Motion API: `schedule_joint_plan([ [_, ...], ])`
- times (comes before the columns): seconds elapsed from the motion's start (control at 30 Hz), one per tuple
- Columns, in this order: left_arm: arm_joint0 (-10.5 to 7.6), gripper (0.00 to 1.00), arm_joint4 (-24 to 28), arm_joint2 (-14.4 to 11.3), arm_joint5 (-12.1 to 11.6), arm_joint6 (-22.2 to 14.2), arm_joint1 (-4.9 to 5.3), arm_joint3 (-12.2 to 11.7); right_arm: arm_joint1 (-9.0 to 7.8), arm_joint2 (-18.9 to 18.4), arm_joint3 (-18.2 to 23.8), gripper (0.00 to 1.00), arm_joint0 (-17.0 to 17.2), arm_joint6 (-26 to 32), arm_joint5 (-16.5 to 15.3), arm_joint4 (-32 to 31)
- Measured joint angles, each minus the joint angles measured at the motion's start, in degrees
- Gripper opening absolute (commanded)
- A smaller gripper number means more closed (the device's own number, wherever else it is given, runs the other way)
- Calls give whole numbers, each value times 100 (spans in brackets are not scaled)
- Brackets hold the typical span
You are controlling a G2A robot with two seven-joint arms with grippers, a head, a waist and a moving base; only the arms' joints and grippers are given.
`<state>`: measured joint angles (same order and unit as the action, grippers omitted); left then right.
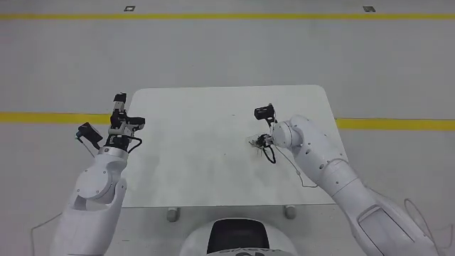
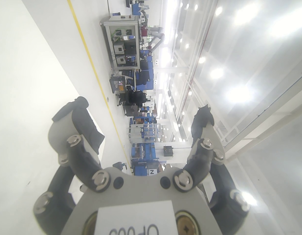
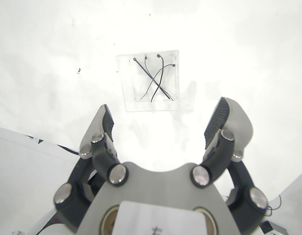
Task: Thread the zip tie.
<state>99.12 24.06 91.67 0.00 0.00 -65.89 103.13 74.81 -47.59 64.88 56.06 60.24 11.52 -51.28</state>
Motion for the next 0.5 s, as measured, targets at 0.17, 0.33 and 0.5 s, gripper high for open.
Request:
schedule_joint_plan([
  [0.17, 0, 100, 0, 0, 0, 0, 0, 0, 7, 1, -24, 100, -11, 17, -5, 19],
  [0.33, 0, 100, 0, 0, 0, 0, 0, 0, 7, 1, -23, 100, -10, 17, -4, 18],
  [0.5, 0, 100, 0, 0, 0, 0, 0, 0, 7, -78, 60, 100, 107, -226, -15, 139],
])
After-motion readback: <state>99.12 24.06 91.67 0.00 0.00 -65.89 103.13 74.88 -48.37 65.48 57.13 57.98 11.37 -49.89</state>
